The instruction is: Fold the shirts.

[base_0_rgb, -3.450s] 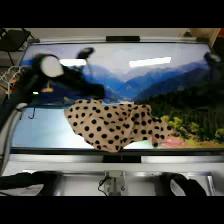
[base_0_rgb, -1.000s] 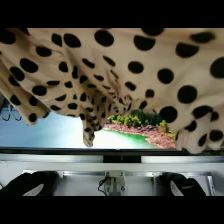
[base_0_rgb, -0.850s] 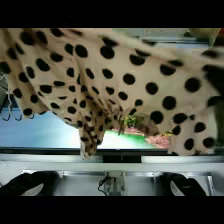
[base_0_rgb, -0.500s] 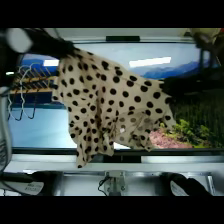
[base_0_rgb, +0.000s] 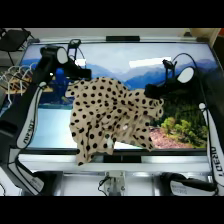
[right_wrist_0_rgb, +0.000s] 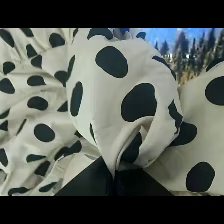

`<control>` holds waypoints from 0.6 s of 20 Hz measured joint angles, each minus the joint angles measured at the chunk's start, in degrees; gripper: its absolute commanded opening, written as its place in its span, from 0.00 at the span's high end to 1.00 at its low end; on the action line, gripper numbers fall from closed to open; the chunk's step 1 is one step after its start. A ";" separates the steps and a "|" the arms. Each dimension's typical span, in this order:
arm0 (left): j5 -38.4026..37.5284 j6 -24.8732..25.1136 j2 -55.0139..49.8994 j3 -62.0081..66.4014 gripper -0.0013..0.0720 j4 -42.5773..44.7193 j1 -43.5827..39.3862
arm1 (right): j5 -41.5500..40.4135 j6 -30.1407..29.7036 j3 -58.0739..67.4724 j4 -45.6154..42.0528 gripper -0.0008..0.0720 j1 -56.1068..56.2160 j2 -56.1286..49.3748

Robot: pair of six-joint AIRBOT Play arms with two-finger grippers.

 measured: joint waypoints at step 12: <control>12.20 -2.47 21.03 -41.18 0.31 -15.30 -20.81 | 9.86 -1.95 -0.15 -3.72 0.88 0.00 0.28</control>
